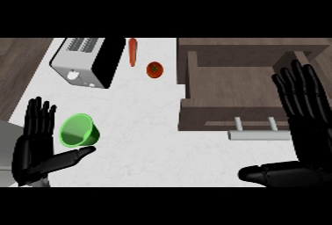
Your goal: Pick up the cup, place it into the drawer and close the drawer
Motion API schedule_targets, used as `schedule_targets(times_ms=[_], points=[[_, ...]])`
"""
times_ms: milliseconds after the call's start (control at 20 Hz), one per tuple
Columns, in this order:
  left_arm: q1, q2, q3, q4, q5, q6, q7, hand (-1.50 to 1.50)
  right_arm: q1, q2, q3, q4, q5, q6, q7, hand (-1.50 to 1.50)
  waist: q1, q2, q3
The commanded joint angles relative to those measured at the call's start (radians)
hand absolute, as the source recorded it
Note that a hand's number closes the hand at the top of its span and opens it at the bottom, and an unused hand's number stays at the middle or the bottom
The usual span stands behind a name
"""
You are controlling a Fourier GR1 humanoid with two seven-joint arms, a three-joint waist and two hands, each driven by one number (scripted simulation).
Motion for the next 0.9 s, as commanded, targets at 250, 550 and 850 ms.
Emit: schedule_targets(times_ms=[250, 550, 850], points=[[-0.015, 0.020, 0.042, 0.230, 0.004, -0.051, -0.161, -1.50, 0.002, -0.038, -0.074, 0.032, -0.075, 0.056, -0.018, -1.50, -0.001, 0.000, 0.000], [-0.068, 0.041, 0.074, 0.396, 0.012, -0.066, -0.240, -1.50, 0.024, -0.036, -0.067, 0.042, -0.063, 0.078, -0.059, -1.50, -0.001, 0.001, 0.000], [-0.175, 0.045, 0.085, 0.581, 0.001, -0.045, -0.336, -1.50, -0.004, -0.031, -0.049, -0.057, -0.071, 0.030, 0.084, -1.50, -0.005, 0.001, 0.000]])
